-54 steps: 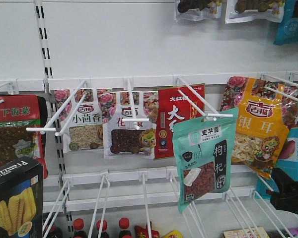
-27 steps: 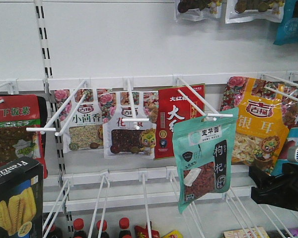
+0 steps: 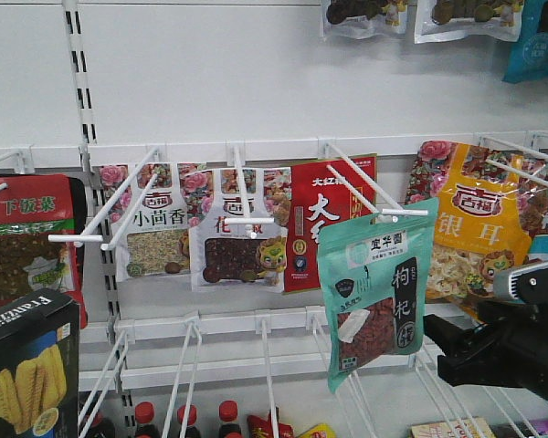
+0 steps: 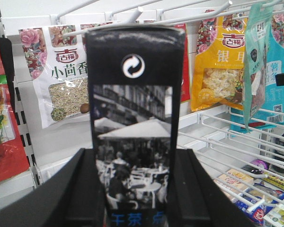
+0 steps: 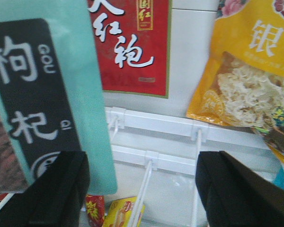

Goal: Pick snacks and fruit into basket
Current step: 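Move the right gripper to the teal goji bag on its hook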

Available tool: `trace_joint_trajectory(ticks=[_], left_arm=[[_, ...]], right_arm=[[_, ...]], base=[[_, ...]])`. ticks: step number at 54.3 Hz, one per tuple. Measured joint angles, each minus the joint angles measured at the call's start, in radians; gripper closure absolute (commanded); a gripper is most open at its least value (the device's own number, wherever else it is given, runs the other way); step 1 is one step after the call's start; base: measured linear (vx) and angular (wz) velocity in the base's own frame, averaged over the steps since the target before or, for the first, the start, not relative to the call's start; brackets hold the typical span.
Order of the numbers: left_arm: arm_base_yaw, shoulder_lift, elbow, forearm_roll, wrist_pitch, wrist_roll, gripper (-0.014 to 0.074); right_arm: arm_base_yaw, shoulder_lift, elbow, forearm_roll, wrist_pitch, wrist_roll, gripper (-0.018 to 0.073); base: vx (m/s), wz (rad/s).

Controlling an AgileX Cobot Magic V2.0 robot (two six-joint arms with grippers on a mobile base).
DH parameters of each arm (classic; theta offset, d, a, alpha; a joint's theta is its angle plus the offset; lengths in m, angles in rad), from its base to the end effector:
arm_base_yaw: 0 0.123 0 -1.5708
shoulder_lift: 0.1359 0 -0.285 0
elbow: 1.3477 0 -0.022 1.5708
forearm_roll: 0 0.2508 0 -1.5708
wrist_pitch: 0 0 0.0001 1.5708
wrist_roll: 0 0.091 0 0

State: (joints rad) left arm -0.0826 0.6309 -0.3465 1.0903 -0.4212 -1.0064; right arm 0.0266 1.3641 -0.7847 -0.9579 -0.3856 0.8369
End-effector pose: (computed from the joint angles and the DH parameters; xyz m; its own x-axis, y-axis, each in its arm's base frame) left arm 0.1267 -0.0435 0.2937 0.0269 0.0403 -0.9988 0.4374 0.8980 0.0480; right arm 0.2940 0.0358 0.2856 -0.2315 -0.0867 -0.9690 -0.3431 0.9393 -0.0020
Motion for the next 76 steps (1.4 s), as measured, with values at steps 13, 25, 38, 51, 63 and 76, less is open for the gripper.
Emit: trace_joint_trajectory(ticks=[13, 25, 38, 51, 63, 76], left_arm=[[0.000, 0.000, 0.000, 0.000, 0.000, 0.000, 0.0594], [0.000, 0.000, 0.000, 0.000, 0.000, 0.000, 0.0594], [0.000, 0.000, 0.000, 0.000, 0.000, 0.000, 0.0594], [0.000, 0.000, 0.000, 0.000, 0.000, 0.000, 0.0594], [0.000, 0.000, 0.000, 0.000, 0.000, 0.000, 0.0594], [0.000, 0.000, 0.000, 0.000, 0.000, 0.000, 0.0594]], right_arm=[[0.000, 0.000, 0.000, -0.231, -0.102, 0.187, 0.0017], [-0.042, 0.000, 0.000, -0.271, -0.164, 0.235, 0.0017], [-0.214, 0.000, 0.000, -0.321, -0.401, 0.336, 0.0017], [-0.333, 0.055, -0.081, -0.487, -0.630, 0.512, 0.0017], [-0.338, 0.149, -0.200, -0.550, -0.717, 0.577, 0.0017], [-0.338, 0.245, -0.292, -0.593, -0.771, 0.601, 0.0017]], base=[[0.00, 0.00], [0.00, 0.00], [0.00, 0.00], [0.00, 0.00], [0.00, 0.00], [0.00, 0.00]])
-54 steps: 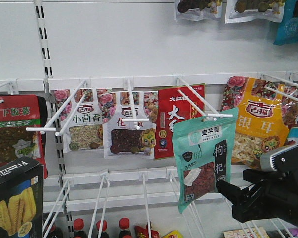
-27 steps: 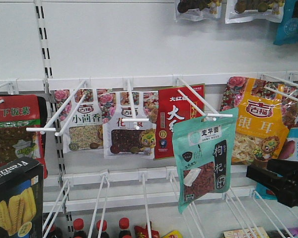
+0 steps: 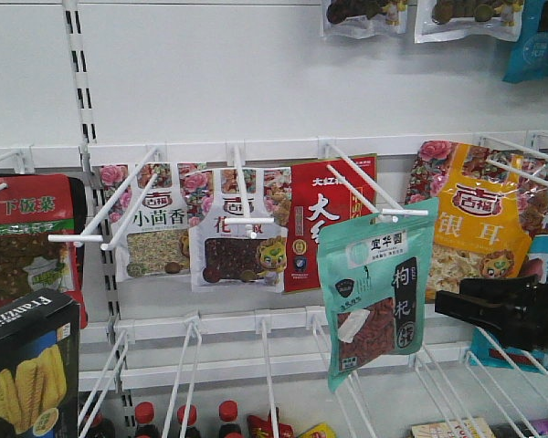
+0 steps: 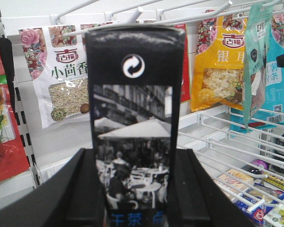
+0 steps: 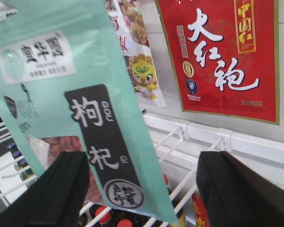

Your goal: Pick snacks and fruit into basket

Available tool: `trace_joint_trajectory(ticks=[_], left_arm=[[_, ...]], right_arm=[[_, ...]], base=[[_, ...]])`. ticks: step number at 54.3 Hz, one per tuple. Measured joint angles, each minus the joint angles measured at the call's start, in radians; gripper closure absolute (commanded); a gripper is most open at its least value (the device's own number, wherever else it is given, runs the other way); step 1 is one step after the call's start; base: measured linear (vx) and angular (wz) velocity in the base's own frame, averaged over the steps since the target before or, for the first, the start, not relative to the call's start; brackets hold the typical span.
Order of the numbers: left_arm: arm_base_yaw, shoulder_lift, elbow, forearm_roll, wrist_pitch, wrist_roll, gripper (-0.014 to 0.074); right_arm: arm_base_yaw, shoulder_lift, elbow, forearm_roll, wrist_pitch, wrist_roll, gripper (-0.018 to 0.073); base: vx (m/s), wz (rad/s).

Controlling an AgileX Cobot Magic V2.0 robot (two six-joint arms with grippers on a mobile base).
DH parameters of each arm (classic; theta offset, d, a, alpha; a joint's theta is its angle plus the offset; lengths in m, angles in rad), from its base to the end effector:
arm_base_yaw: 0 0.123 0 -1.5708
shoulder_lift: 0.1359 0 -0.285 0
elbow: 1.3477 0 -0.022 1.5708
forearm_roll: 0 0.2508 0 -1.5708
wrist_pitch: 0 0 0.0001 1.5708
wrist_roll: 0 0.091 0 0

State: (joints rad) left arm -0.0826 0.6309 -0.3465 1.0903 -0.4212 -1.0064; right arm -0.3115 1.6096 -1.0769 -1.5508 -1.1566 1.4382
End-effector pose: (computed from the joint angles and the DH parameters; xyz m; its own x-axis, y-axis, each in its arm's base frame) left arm 0.1267 -0.0435 0.2937 0.0269 0.0403 -0.9988 0.4374 0.8980 0.0480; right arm 0.3293 -0.0186 0.3011 -0.3132 0.0658 -0.9474 -0.7073 0.6495 0.2789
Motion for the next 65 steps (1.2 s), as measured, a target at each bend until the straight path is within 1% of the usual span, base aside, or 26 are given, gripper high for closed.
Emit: trace_joint_trajectory(ticks=[10, 18, 25, 31, 32, 37, 47, 65], left_arm=[[0.000, 0.000, 0.000, 0.000, 0.000, 0.000, 0.0594], [0.000, 0.000, 0.000, 0.000, 0.000, 0.000, 0.0594], [0.000, 0.000, 0.000, 0.000, 0.000, 0.000, 0.0594], [0.000, 0.000, 0.000, 0.000, 0.000, 0.000, 0.0594], [0.000, 0.000, 0.000, 0.000, 0.000, 0.000, 0.0594], [0.000, 0.000, 0.000, 0.000, 0.000, 0.000, 0.0594], [0.000, 0.000, 0.000, 0.000, 0.000, 0.000, 0.0594], [0.000, 0.000, 0.000, 0.000, 0.000, 0.000, 0.0594]], right_arm=[[0.000, 0.061, -0.068, -0.022, -0.024, 0.007, 0.0017], [0.000, 0.104, -0.116, -0.028, -0.030, 0.025, 0.0017], [0.002, 0.142, -0.150, -0.055, -0.033, 0.050, 0.0017], [0.021, 0.159, -0.169, -0.066, -0.032, 0.054, 0.0017], [0.086, 0.161, -0.187, -0.087, -0.035, 0.054, 0.0017], [0.110, 0.161, -0.198, -0.099, -0.037, 0.054, 0.0017], [0.128, 0.161, -0.208, -0.110, -0.040, 0.054, 0.0017], [0.128, 0.161, -0.208, -0.125, -0.040, 0.054, 0.0017]], base=[[0.00, 0.00], [0.00, 0.00], [0.00, 0.00], [0.00, 0.00], [0.00, 0.00], [0.00, 0.00], [0.00, 0.00], [0.00, 0.00]])
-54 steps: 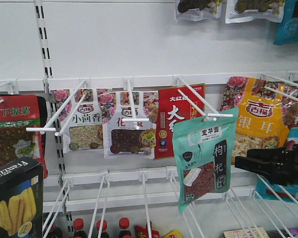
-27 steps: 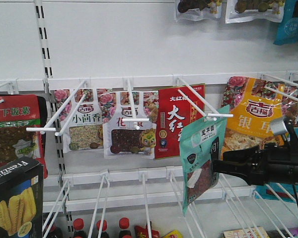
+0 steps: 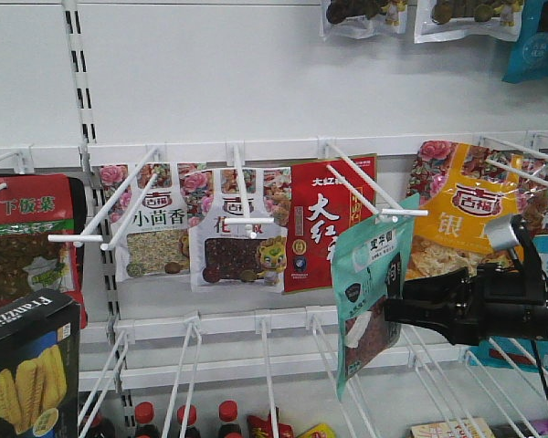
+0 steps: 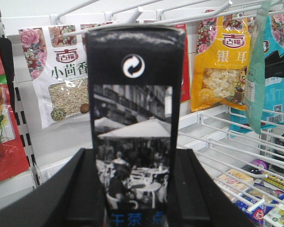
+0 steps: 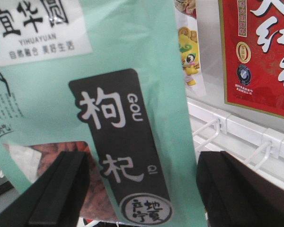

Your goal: Pick snacks and fruit into basket

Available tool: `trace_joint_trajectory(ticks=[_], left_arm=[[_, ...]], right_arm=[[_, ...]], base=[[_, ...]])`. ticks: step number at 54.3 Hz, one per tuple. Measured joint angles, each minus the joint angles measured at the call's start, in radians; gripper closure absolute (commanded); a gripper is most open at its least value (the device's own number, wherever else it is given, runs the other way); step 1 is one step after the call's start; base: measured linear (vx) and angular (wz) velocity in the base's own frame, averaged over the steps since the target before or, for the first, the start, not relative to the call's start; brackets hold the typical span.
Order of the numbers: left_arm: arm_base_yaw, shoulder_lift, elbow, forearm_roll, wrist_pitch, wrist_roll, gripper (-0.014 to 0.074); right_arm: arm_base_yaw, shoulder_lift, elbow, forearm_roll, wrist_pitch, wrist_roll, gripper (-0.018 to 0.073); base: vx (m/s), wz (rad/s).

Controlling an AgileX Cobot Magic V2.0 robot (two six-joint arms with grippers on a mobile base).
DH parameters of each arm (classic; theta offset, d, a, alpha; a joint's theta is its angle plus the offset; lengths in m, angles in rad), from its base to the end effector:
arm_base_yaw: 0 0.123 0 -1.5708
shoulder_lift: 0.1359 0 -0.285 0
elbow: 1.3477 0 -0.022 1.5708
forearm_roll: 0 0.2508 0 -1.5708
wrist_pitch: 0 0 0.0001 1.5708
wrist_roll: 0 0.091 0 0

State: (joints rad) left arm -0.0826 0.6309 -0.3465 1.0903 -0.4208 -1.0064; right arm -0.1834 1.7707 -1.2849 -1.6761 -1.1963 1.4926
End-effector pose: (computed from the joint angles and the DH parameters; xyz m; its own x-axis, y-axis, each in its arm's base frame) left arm 0.1267 -0.0435 0.2937 0.0267 0.0404 -0.9988 0.4371 0.8981 0.0480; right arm 0.3702 0.0170 0.2939 -0.3356 -0.0732 -0.9391 -0.8204 0.5127 0.2532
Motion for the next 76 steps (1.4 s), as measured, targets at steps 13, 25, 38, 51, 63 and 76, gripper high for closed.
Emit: trace_joint_trajectory(ticks=[13, 25, 38, 51, 63, 76], left_arm=[[0.000, 0.000, 0.000, 0.000, 0.000, 0.000, 0.0594], [0.000, 0.000, 0.000, 0.000, 0.000, 0.000, 0.0594], [0.000, 0.000, 0.000, 0.000, 0.000, 0.000, 0.0594], [0.000, 0.000, 0.000, 0.000, 0.000, 0.000, 0.0594], [0.000, 0.000, 0.000, 0.000, 0.000, 0.000, 0.0594], [0.000, 0.000, 0.000, 0.000, 0.000, 0.000, 0.0594]], right_arm=[[0.000, 0.000, 0.000, -0.043, 0.000, 0.048, 0.0017], [0.000, -0.011, 0.000, -0.106, 0.000, 0.074, 0.0017], [0.000, -0.066, 0.000, -0.127, 0.070, 0.086, 0.0017], [0.000, -0.082, 0.000, -0.127, 0.136, 0.095, 0.0017], [0.000, -0.082, 0.000, -0.127, 0.146, 0.089, 0.0049], [0.000, -0.082, 0.000, -0.127, 0.134, 0.117, 0.0070]], base=[[0.00, 0.00], [0.00, 0.00], [0.00, 0.00], [0.00, 0.00], [0.00, 0.00], [0.00, 0.00]])
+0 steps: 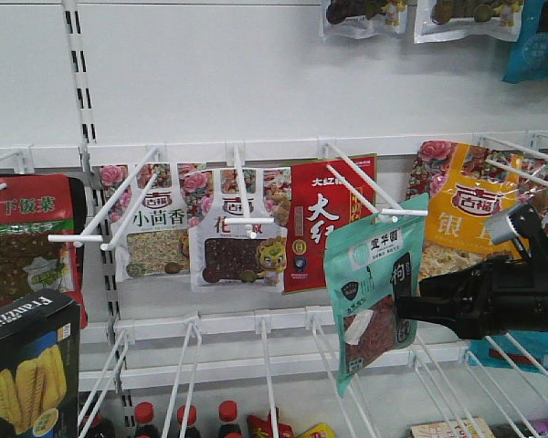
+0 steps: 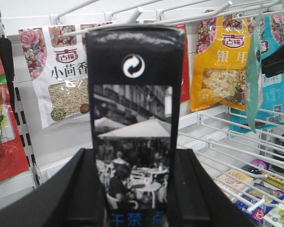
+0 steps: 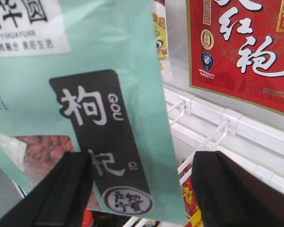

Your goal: Pick snacks and fruit into basket

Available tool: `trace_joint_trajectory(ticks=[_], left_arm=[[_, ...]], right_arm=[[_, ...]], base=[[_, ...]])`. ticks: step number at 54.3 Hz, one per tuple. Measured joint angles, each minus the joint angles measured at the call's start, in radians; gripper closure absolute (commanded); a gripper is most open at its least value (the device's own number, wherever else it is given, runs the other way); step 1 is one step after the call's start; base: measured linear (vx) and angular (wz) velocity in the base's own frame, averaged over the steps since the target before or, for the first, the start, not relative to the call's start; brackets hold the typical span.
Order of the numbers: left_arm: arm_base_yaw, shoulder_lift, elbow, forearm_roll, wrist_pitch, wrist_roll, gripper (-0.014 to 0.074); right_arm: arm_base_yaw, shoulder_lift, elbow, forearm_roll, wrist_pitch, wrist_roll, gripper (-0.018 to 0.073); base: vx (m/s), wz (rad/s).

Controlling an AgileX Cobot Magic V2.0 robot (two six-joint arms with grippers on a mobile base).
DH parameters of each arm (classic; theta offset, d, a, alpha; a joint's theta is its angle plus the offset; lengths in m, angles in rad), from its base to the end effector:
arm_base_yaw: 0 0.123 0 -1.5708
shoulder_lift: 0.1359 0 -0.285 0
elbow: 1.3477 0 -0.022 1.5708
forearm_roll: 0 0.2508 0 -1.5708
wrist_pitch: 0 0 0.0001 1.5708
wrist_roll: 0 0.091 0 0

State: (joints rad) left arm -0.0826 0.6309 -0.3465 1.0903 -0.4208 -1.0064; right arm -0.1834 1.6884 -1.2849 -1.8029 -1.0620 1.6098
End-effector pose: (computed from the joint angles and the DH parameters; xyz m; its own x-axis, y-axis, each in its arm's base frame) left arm 0.1267 -0.0435 0.2937 0.0267 0.0404 -0.9988 0.4371 0.8981 0.0480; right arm 0.3614 0.0116 0.3106 -0.3691 -0.1465 -0.9178 -0.7501 0.6300 0.2011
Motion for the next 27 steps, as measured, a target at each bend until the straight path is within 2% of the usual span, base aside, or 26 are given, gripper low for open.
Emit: trace_joint_trajectory(ticks=[15, 21, 27], left_arm=[[0.000, 0.000, 0.000, 0.000, 0.000, 0.000, 0.0594], [0.000, 0.000, 0.000, 0.000, 0.000, 0.000, 0.0594], [0.000, 0.000, 0.000, 0.000, 0.000, 0.000, 0.0594]], right_arm=[[0.000, -0.074, 0.000, 0.000, -0.003, 0.103, 0.0065], [0.000, -0.120, 0.000, 0.000, -0.038, 0.174, 0.0062], [0.000, -0.152, 0.000, 0.000, -0.074, 0.201, 0.0062]], base=[[0.00, 0.00], [0.00, 0.00], [0.00, 0.00]])
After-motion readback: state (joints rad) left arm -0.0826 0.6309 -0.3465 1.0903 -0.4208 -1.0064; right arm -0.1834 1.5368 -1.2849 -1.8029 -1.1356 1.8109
